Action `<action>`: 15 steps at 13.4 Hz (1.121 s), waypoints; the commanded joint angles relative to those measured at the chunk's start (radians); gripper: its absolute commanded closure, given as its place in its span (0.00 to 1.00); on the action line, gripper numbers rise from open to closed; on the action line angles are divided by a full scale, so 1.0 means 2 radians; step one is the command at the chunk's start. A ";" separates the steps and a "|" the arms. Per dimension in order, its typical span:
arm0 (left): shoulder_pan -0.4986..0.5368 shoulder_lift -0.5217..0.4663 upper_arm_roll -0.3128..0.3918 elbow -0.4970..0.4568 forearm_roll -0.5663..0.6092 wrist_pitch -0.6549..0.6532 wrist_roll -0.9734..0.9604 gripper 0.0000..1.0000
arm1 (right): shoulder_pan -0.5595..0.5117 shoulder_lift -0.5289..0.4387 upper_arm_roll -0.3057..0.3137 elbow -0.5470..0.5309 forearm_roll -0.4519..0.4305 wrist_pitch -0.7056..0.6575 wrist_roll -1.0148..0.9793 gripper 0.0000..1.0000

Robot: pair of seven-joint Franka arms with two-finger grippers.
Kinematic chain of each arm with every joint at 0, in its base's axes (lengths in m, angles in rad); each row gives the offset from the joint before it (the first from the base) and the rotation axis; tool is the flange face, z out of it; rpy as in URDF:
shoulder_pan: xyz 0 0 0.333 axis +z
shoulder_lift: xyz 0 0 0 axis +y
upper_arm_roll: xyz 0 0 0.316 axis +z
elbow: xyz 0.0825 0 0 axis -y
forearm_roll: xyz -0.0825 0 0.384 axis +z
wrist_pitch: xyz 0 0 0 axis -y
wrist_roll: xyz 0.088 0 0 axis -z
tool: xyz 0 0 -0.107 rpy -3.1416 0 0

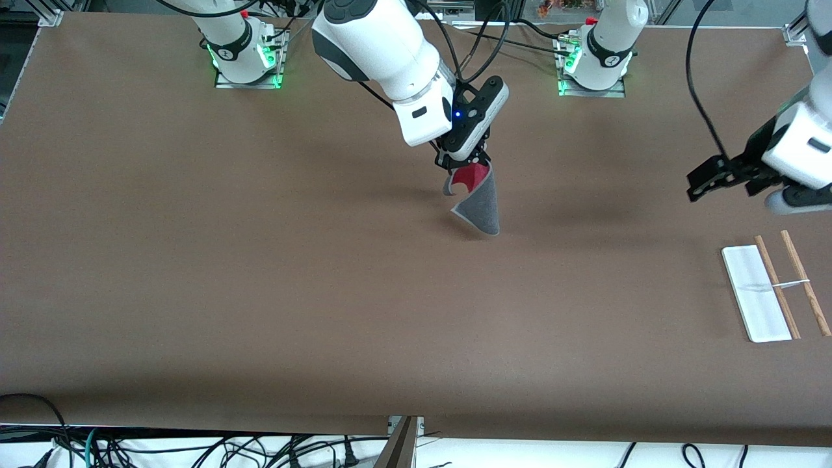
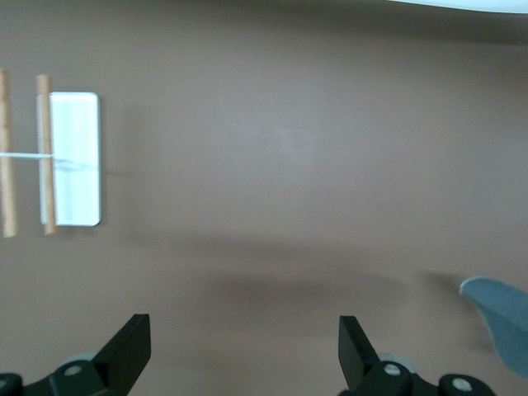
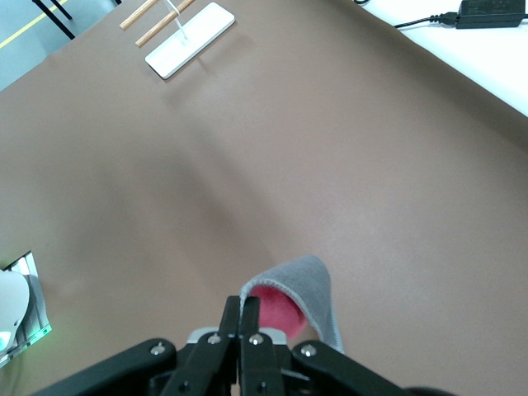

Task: Pass towel and hang on rack
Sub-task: 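Hold the towel up with the right gripper while the left gripper approaches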

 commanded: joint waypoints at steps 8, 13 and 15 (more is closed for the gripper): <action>0.002 0.019 -0.025 -0.127 -0.029 0.170 0.142 0.00 | 0.001 0.000 -0.001 0.007 -0.005 0.005 -0.004 1.00; 0.006 0.019 -0.025 -0.199 -0.168 0.272 0.301 0.00 | -0.001 0.000 -0.002 0.008 -0.005 0.006 -0.005 1.00; 0.006 0.021 -0.025 -0.227 -0.239 0.302 0.395 0.00 | -0.001 0.000 -0.002 0.008 -0.005 0.006 -0.005 1.00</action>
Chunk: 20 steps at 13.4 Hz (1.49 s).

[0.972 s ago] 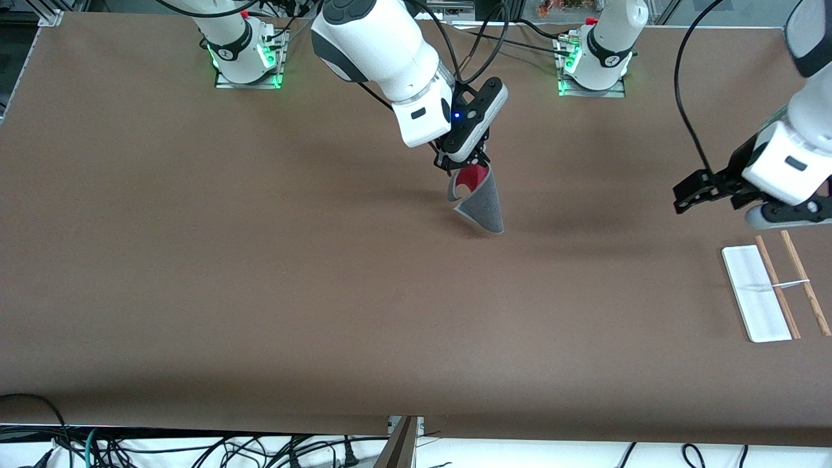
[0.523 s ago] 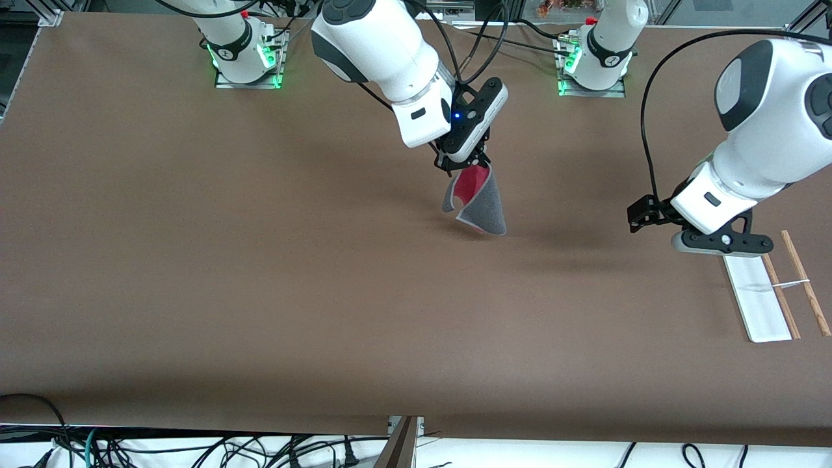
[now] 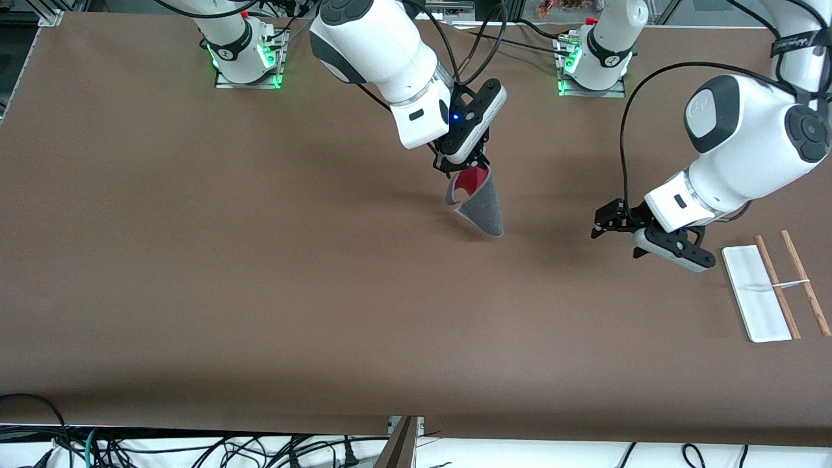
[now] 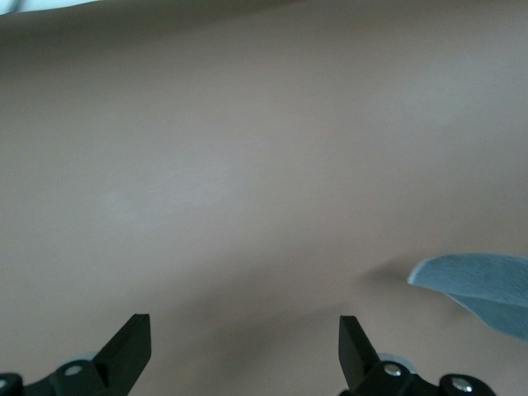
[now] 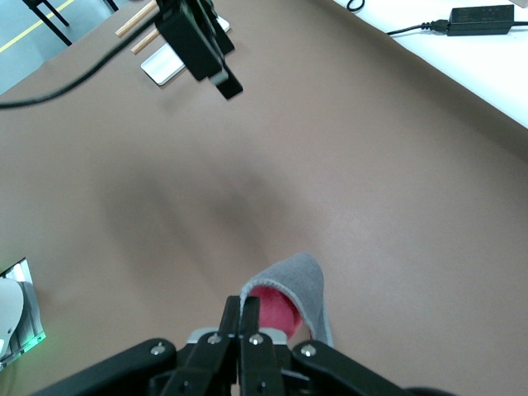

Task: Pass towel and hang on rack
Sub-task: 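Hold the towel up with the right gripper while the left gripper approaches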

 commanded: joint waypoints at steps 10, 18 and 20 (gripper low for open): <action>-0.019 0.093 -0.001 -0.052 -0.320 0.055 0.510 0.00 | -0.002 -0.001 0.001 0.028 -0.003 -0.003 -0.005 1.00; -0.098 0.142 -0.001 -0.038 -0.453 0.102 0.657 0.00 | -0.002 -0.001 0.001 0.028 -0.003 -0.004 -0.005 1.00; -0.104 0.143 -0.005 -0.028 -0.454 0.102 0.670 0.00 | -0.002 -0.001 0.001 0.028 -0.003 -0.004 -0.005 1.00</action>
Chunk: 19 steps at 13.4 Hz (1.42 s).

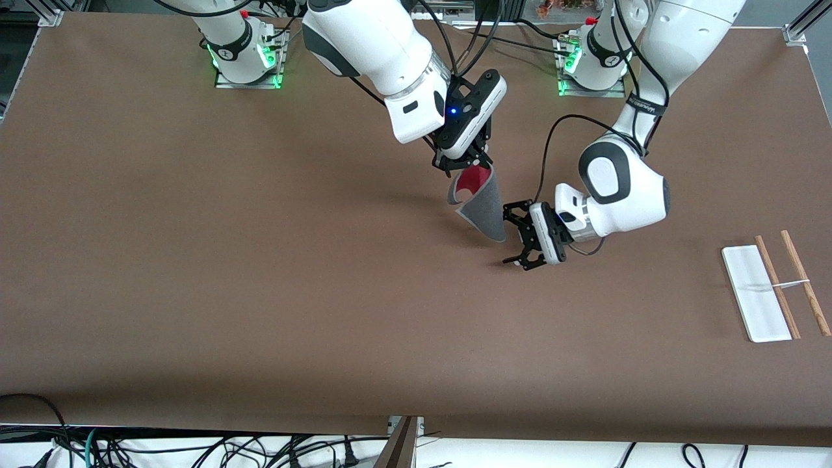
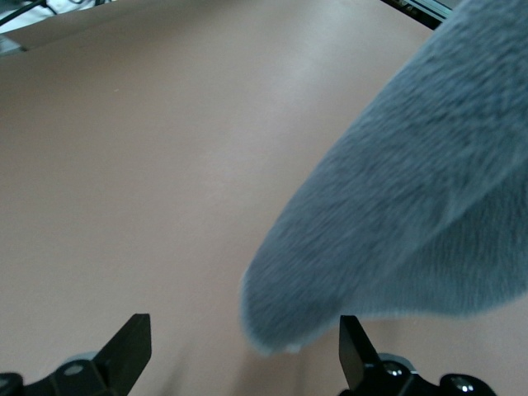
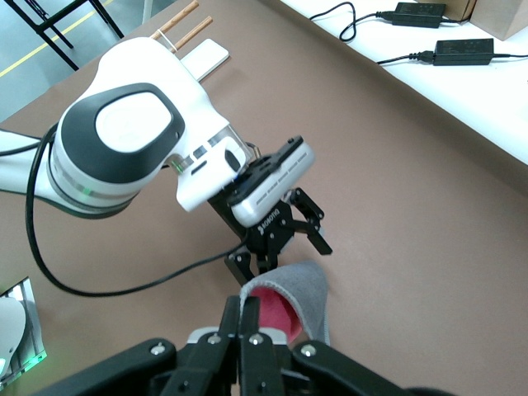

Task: Pass towel and hang on rack
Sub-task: 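Grasp the hanging towel with the left gripper, then open the right gripper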

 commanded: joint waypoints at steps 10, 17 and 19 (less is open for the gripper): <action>-0.013 0.014 -0.001 0.021 -0.019 0.021 0.058 1.00 | 0.000 -0.001 0.001 0.006 -0.003 -0.005 -0.004 1.00; -0.005 0.007 -0.001 0.019 -0.003 0.019 0.061 1.00 | 0.000 -0.001 0.001 0.006 -0.003 -0.005 -0.004 1.00; 0.001 0.000 -0.001 0.019 0.006 0.018 0.060 1.00 | 0.000 -0.001 0.001 0.006 -0.003 -0.005 -0.004 1.00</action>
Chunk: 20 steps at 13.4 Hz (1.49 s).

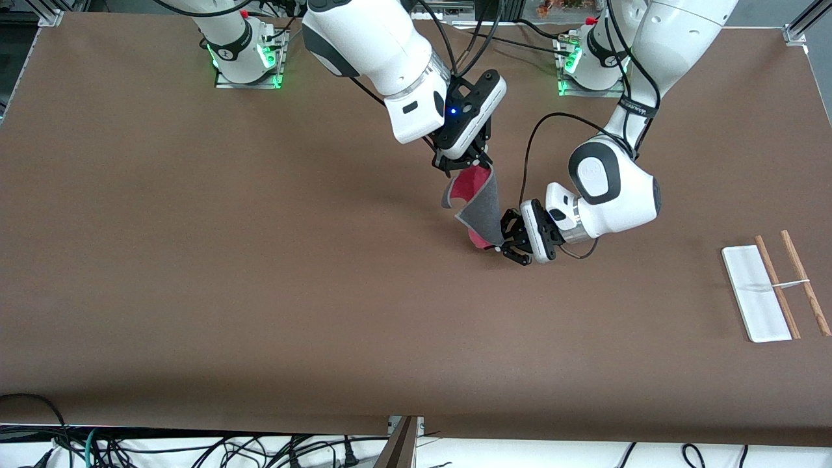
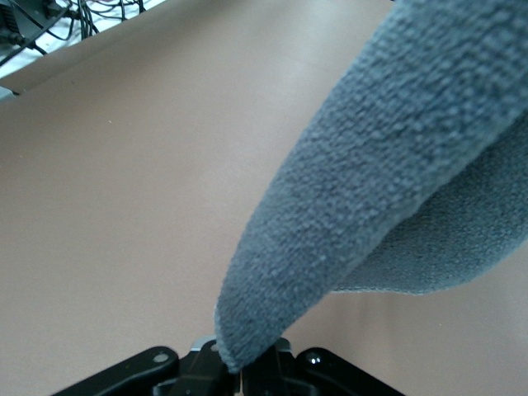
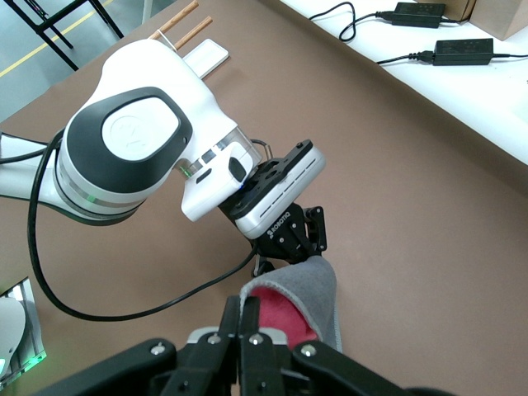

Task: Pass towel and hang on rack
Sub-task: 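Grasp the hanging towel with the left gripper, then open the right gripper, then carry the towel with the left gripper while the right gripper retracts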

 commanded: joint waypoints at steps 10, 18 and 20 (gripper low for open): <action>0.039 -0.038 0.000 -0.004 0.050 -0.006 0.010 1.00 | -0.002 -0.001 0.000 0.006 0.001 -0.007 -0.003 0.00; 0.161 -0.137 0.005 -0.015 0.259 -0.088 -0.039 1.00 | -0.046 -0.016 -0.001 0.006 0.001 -0.089 0.001 0.00; 0.192 -0.161 0.007 -0.013 0.301 -0.098 -0.049 1.00 | -0.072 -0.017 -0.001 0.006 0.002 -0.116 0.000 0.00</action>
